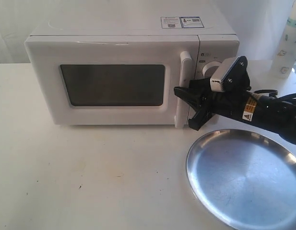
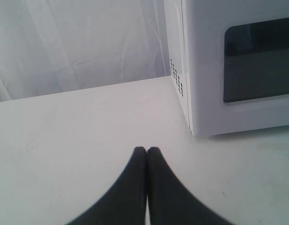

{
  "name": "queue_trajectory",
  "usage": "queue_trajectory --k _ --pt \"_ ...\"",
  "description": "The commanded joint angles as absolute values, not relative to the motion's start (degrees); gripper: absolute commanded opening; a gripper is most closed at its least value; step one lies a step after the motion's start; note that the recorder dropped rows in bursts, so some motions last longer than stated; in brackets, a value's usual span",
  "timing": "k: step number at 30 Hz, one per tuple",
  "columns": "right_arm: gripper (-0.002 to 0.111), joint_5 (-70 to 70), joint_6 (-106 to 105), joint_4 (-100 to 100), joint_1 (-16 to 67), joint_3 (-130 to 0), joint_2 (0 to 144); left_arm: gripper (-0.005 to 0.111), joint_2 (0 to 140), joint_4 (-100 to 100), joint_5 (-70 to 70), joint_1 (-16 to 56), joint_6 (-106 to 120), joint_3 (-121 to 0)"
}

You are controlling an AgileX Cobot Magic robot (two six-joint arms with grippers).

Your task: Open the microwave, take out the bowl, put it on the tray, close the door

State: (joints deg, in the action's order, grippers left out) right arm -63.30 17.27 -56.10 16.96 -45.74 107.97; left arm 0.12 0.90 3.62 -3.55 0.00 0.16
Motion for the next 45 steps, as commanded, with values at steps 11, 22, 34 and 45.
queue_trajectory --k 11,22,34,45 --pt "0.0 -69.96 13.81 -75.71 18.84 -46.89 106.69 0.0 0.0 0.5 3.93 -3.26 0.0 0.0" --pt "0.0 -69.96 17.25 -84.68 25.98 -46.89 102.0 0.0 0.0 0.5 3.93 -3.26 0.0 0.0" --pt "0.0 -69.96 24.7 -95.63 26.76 -46.78 96.08 0.0 0.0 0.5 3.93 -3.26 0.0 0.0" --pt "0.0 -69.96 28.73 -98.76 26.76 -46.54 90.88 0.0 0.0 0.5 3.93 -3.26 0.0 0.0"
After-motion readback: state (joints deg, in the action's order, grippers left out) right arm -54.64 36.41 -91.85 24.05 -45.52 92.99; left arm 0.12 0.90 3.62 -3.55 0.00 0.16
